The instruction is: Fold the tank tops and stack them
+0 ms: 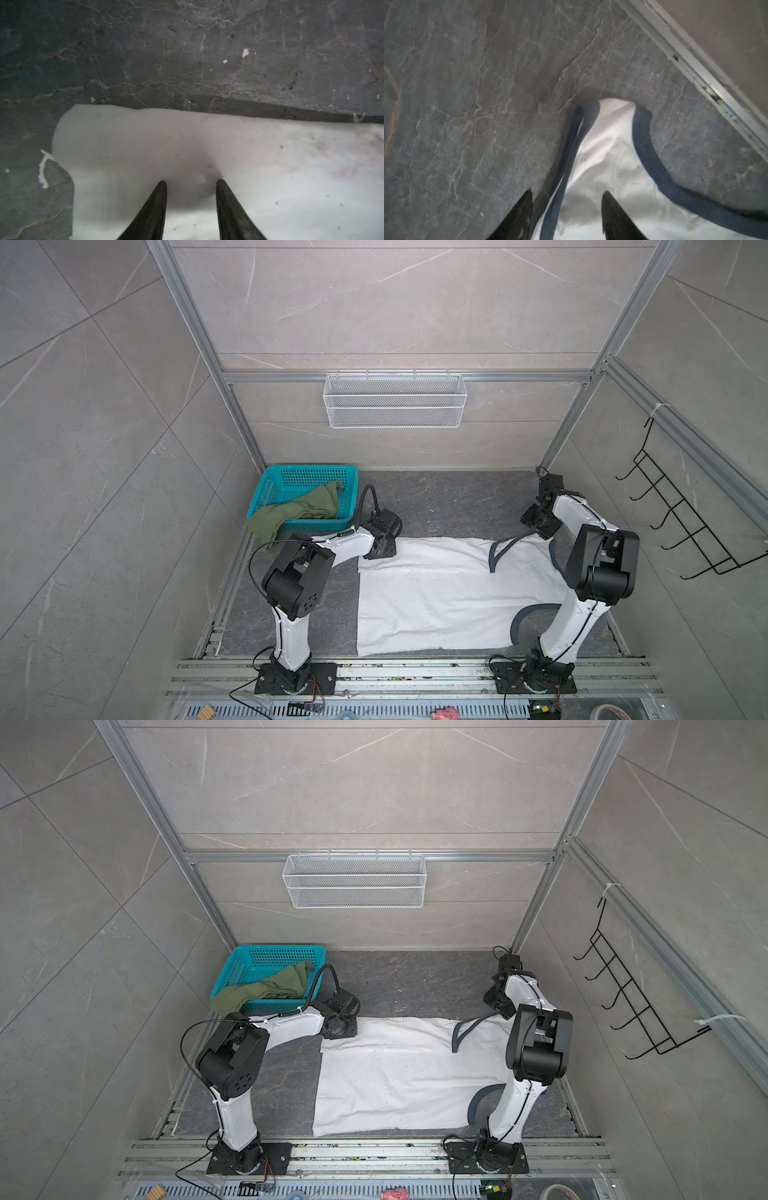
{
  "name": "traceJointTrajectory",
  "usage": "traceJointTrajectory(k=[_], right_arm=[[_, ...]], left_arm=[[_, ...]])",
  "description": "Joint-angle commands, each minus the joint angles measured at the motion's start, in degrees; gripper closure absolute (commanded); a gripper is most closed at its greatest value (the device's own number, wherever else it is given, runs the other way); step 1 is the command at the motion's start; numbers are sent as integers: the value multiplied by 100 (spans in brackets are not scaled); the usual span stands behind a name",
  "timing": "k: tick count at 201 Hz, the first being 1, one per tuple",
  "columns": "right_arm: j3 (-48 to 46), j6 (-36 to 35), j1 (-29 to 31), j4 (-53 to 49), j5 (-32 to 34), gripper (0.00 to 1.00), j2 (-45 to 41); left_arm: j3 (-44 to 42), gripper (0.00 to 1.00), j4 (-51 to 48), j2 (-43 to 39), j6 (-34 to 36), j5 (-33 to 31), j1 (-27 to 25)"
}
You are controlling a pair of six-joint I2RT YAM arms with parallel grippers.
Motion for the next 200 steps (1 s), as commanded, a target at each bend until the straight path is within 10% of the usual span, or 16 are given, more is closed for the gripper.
traceJointTrajectory(k=[1, 200], right_arm=[[455, 36, -104, -415, 288, 46, 377], [2116, -26, 84, -1048, -139, 56, 2074]], left_arm=[[-250, 57, 189, -33, 81, 87, 114], [-1665, 57, 376, -831, -271, -429, 294]])
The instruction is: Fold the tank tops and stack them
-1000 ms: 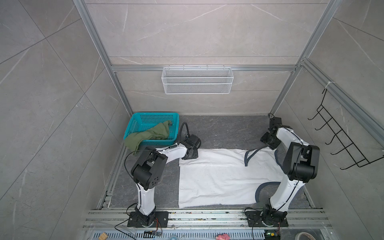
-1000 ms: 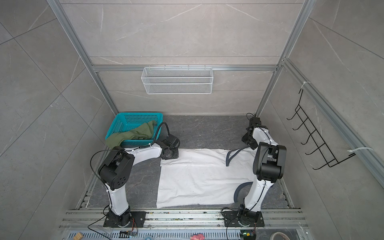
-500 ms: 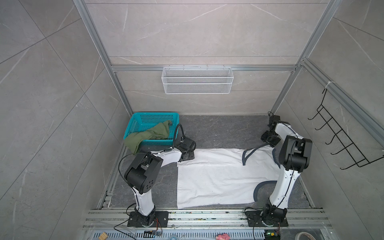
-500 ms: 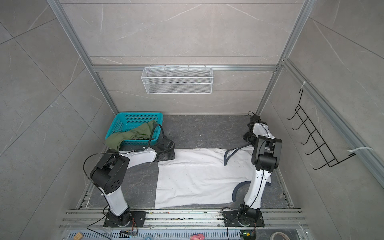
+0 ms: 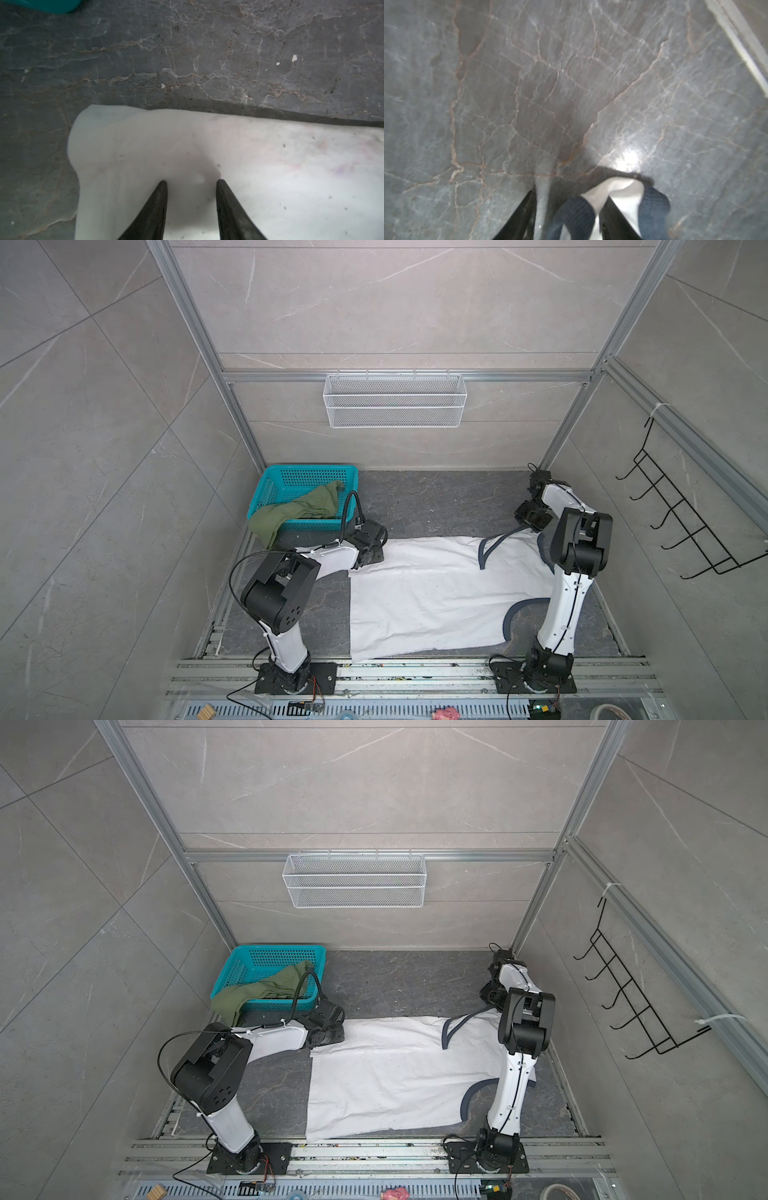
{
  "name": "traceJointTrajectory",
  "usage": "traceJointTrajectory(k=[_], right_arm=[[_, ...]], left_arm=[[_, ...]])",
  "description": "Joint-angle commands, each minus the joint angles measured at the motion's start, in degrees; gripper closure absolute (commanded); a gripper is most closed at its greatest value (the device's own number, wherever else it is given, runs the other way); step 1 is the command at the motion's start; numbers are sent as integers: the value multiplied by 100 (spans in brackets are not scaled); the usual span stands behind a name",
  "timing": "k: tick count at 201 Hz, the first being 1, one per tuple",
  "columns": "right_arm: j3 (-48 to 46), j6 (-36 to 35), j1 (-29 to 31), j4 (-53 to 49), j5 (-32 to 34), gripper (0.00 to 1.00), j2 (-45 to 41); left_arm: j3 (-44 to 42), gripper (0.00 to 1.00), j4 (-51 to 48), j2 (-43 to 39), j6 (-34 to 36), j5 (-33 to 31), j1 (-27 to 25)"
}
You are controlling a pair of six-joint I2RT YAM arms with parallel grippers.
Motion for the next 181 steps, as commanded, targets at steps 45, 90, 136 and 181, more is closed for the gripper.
traceJointTrajectory(k=[45, 90, 136, 181], right_arm=[[-441, 31, -2, 173, 195, 83, -438], [-1660, -3, -57, 1521, -557, 97, -1457], [-2572, 13, -140, 2593, -741, 100, -2192], [-3139, 208, -318, 3088, -855, 100, -2305]], left_arm=[[-413, 57, -754, -147, -234, -284, 62], [-599, 57, -688, -224, -307, -183, 78], [-739, 57, -677, -369, -295, -146, 73], [-784, 57, -680, -415, -304, -153, 77]])
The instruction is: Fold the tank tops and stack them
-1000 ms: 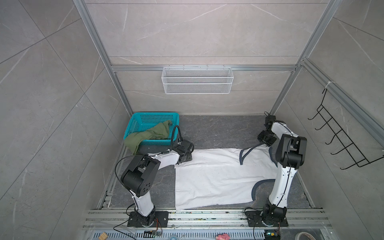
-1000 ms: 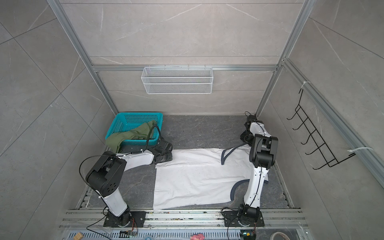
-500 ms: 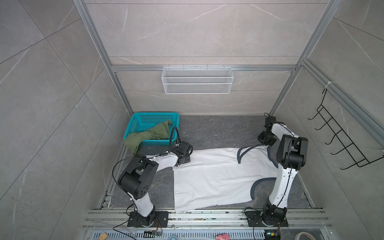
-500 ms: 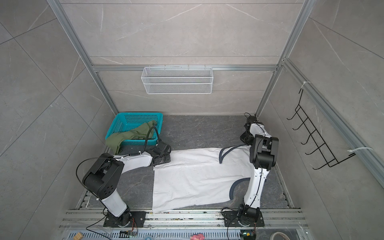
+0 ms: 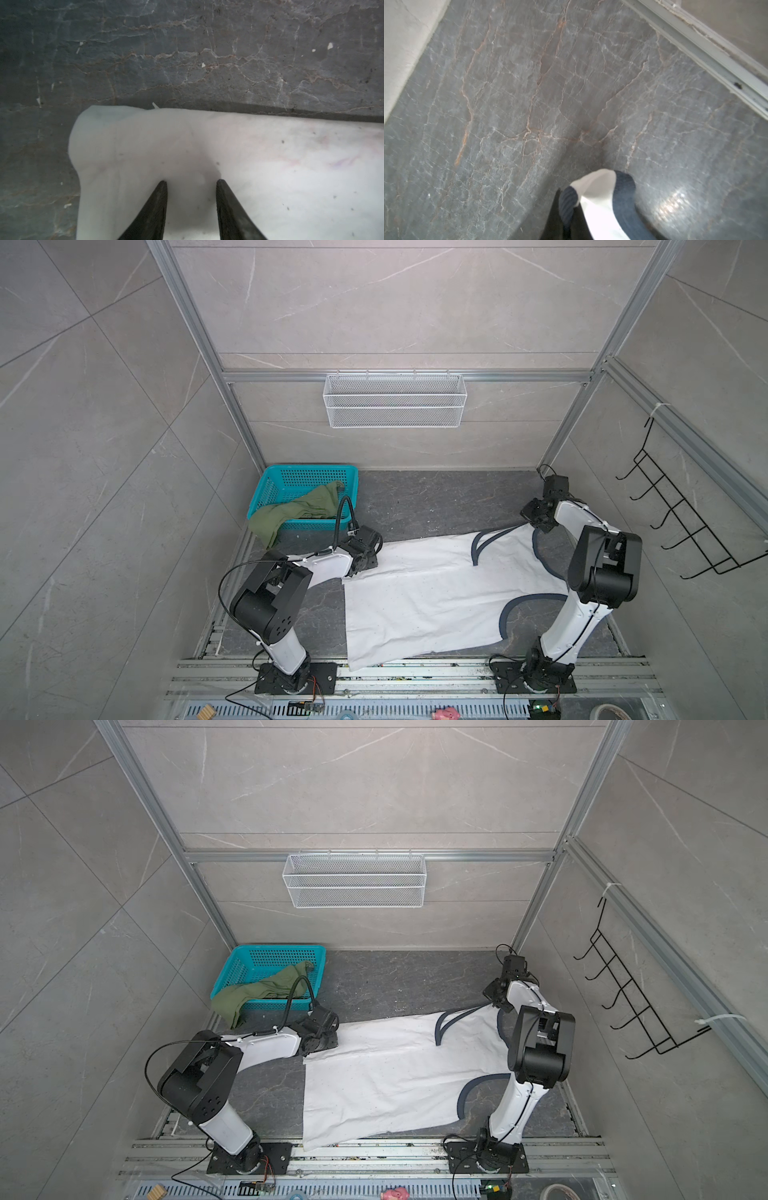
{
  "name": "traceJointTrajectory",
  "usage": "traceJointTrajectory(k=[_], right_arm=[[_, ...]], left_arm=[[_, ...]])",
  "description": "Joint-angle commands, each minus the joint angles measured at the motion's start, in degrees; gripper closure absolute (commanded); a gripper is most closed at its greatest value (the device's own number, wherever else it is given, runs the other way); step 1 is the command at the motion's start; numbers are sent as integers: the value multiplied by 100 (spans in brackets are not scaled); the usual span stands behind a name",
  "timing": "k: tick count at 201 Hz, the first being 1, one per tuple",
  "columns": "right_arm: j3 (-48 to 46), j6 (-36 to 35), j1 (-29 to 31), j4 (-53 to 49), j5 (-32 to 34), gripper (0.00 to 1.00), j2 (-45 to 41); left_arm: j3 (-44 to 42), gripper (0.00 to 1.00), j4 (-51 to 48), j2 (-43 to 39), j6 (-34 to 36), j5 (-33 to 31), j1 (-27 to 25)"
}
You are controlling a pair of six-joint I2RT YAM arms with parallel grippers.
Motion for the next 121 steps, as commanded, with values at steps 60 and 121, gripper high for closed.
traceJointTrajectory(k=[60, 121], right_arm=[[-1140, 451, -400, 1101, -192, 100, -302], [-1454, 619, -584, 1286, -327, 73, -646]], left_arm=[[-226, 57, -682, 71, -120, 89, 50], [-248, 57, -670, 54, -127, 127, 43]])
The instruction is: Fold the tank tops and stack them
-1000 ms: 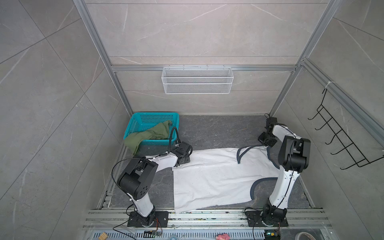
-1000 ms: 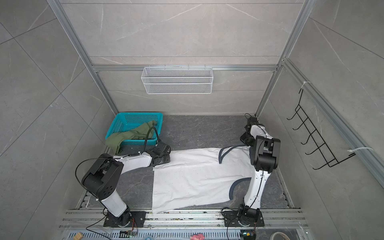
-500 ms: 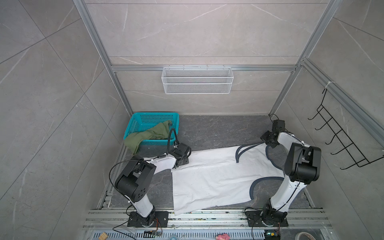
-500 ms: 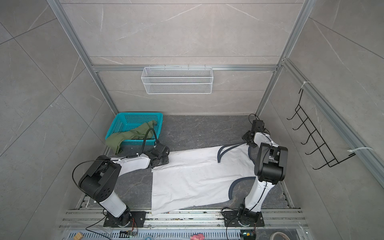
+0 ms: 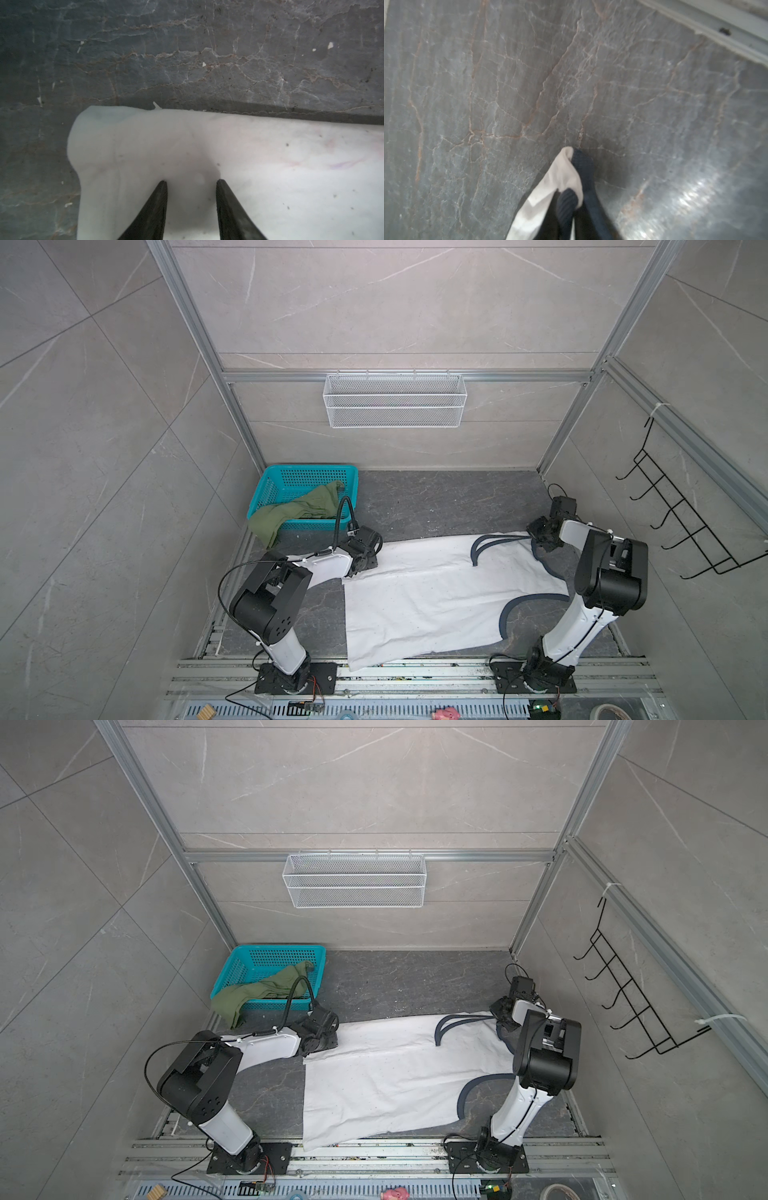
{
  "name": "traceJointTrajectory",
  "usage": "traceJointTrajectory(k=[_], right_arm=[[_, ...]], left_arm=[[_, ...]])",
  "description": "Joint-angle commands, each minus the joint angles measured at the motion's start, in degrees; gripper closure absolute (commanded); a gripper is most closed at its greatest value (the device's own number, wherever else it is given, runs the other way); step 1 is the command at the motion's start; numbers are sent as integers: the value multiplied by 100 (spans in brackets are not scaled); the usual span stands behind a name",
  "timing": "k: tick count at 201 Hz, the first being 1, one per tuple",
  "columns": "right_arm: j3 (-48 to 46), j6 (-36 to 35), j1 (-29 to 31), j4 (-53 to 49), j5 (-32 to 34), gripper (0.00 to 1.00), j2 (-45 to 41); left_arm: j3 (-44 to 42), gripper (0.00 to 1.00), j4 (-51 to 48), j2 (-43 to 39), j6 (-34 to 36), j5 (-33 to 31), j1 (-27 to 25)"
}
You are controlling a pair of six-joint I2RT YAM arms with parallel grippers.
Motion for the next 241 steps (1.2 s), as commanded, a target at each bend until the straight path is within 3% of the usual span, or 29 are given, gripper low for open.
traceJointTrajectory(k=[1, 59, 86, 103, 128, 159, 186, 241], right_arm=[[-102, 95, -111, 207, -71, 73, -325], [-27, 217, -200, 9, -697, 81, -198], [-59, 292, -222, -158, -607, 81, -153], [14, 413, -262, -670, -110, 81, -179], [-158, 374, -303, -820, 315, 73, -616], [-265, -22, -176, -1086, 254, 50, -1225], [-230, -484, 438, -1485, -127, 39, -1329], [-413, -879, 2393, -1437, -1024, 35, -1091]], left_arm=[[-233, 57, -675, 56, -126, 123, 43], [-225, 57, -653, 13, -58, 159, 42], [-214, 57, -655, 18, -48, 164, 40], [-207, 58, -669, 56, -44, 188, 41], [-173, 58, -700, 35, 13, 222, 28], [311, 54, -1242, -44, 253, -141, -378], [888, 49, -1920, -137, 199, -609, -819], [996, 47, -1898, 23, -189, -88, -866]])
